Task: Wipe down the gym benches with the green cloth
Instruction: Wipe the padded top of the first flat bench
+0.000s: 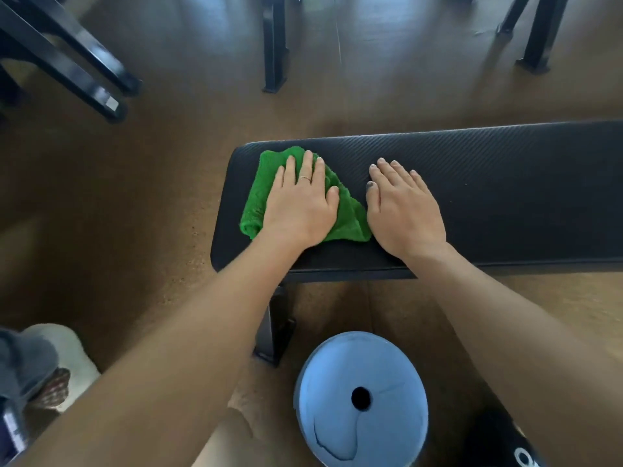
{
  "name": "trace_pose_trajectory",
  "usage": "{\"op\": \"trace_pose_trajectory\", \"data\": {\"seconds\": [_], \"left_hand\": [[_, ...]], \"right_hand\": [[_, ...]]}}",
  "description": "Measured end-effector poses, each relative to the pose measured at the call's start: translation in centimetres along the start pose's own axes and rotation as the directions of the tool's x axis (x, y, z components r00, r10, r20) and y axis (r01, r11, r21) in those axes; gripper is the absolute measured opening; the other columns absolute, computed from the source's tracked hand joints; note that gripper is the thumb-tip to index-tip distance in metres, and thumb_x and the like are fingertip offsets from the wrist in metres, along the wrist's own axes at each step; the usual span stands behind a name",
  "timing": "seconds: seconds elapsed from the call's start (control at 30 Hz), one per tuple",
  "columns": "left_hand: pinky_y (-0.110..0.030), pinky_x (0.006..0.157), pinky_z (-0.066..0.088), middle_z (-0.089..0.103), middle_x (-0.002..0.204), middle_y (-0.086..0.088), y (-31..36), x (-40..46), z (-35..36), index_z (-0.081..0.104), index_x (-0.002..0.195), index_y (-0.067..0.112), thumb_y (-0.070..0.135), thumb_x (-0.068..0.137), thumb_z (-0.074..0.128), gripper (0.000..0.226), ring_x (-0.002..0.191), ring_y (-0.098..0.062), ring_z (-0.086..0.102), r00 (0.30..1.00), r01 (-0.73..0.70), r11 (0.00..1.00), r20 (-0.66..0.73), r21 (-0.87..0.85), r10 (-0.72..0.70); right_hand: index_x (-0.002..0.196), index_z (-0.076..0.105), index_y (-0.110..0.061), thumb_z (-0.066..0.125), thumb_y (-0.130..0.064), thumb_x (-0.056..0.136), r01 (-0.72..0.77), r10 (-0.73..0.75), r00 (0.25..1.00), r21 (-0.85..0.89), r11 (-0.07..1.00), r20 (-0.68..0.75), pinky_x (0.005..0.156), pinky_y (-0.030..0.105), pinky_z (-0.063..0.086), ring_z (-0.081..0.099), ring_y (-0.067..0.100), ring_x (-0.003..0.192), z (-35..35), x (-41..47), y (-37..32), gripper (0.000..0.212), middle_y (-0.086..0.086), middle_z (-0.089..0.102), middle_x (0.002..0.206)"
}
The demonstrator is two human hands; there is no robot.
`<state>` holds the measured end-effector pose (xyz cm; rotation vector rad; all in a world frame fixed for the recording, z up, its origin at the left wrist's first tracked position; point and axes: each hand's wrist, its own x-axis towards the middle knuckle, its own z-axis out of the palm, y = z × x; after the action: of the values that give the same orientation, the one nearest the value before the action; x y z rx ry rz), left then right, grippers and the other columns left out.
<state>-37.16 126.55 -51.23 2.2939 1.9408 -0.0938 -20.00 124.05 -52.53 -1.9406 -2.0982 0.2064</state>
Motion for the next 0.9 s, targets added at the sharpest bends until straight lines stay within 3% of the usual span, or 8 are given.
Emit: {"op": "trace_pose_trajectory", "data": {"seconds": [0.23, 0.3, 0.43, 0.67, 0.9], "left_hand": [[-0.045, 0.129, 0.021, 0.025, 0.169, -0.009, 3.5, -9.2, 1.8, 0.029, 0.162, 0.012, 0.046, 0.106, 0.015, 0.067, 0.157, -0.031, 0.022, 0.983, -0.156, 0.986, -0.088, 0.055, 0.160], [-0.044, 0.129, 0.017, 0.021, 0.170, -0.008, 3.9, -8.9, 1.7, 0.025, 0.163, 0.013, 0.046, 0.105, 0.010, 0.068, 0.158, -0.030, 0.019, 0.983, -0.176, 0.981, -0.048, 0.076, 0.180], [-0.037, 0.130, 0.002, 0.001, 0.174, 0.001, 4.7, -4.4, 0.3, 0.006, 0.166, 0.019, 0.045, 0.107, 0.007, 0.064, 0.161, -0.022, 0.000, 0.990, -0.141, 0.990, -0.003, 0.009, 0.141], [-0.038, 0.130, 0.000, -0.004, 0.174, 0.000, 7.9, 4.8, -0.4, 0.002, 0.166, 0.018, 0.041, 0.111, 0.014, 0.061, 0.160, -0.023, -0.003, 0.999, 0.041, 0.999, 0.007, 0.002, -0.041], [-0.039, 0.130, -0.003, -0.009, 0.173, -0.001, 13.0, -2.2, 0.3, -0.004, 0.166, 0.017, 0.044, 0.110, 0.013, 0.064, 0.160, -0.023, -0.008, 0.998, 0.035, 0.999, 0.047, 0.013, -0.036]], "right_hand": [[0.163, 0.028, -0.018, 0.021, -0.036, 0.112, 0.078, -0.085, 0.989, 0.055, 0.995, 0.125, 0.129, 0.036, 0.004, 0.011, 0.016, 0.159, -2.1, 0.2, 1.4, 0.055, 0.001, 0.019, 0.172], [0.163, 0.029, -0.022, 0.022, -0.042, 0.110, 0.113, -0.102, 0.986, -0.077, 0.991, 0.130, 0.129, 0.042, 0.005, 0.013, 0.020, 0.159, -3.6, 1.1, 3.9, 0.057, 0.002, 0.021, 0.171], [0.166, 0.011, -0.029, 0.012, -0.050, 0.108, -0.076, 0.100, 0.978, -0.132, 0.988, 0.184, 0.129, 0.048, 0.000, -0.002, 0.019, 0.160, -4.7, 1.6, 10.1, 0.062, -0.003, 0.002, 0.174], [0.166, 0.009, -0.026, 0.007, -0.043, 0.108, -0.048, 0.061, 0.991, -0.112, 0.993, 0.115, 0.128, 0.051, -0.002, -0.002, 0.024, 0.160, -3.1, 2.4, 10.5, 0.061, 0.002, 0.003, 0.174], [0.166, 0.011, -0.023, 0.009, -0.042, 0.109, -0.003, 0.014, 0.993, -0.087, 0.996, 0.121, 0.128, 0.054, -0.001, -0.001, 0.027, 0.160, -3.1, 2.1, 11.1, 0.060, 0.005, 0.005, 0.174]]}}
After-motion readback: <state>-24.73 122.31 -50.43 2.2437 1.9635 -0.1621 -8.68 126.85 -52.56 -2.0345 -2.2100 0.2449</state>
